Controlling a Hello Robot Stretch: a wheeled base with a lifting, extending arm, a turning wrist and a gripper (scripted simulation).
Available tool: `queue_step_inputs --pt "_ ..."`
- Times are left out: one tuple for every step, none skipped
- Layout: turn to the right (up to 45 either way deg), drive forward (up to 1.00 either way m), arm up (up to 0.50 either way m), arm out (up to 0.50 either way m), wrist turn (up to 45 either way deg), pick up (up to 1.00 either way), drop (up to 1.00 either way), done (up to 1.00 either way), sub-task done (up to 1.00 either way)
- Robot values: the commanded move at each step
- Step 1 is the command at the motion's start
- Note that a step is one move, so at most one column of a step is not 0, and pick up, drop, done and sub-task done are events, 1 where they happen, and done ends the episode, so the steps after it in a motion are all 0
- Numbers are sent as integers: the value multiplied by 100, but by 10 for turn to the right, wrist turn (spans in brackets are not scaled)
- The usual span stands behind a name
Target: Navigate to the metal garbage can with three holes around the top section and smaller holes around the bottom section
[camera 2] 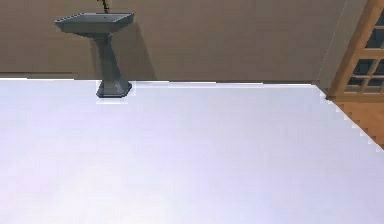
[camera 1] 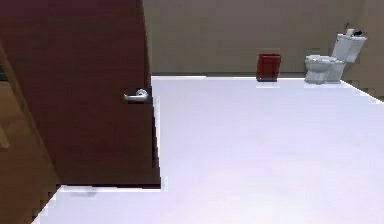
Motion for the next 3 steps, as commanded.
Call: queue_step_inputs --pt "-450 0 0 0 0 0 0 0 0" --pt "-120 0 0 0 0 0 0 0 0" --pt "0 100 0 0 0 0 0 0 0"
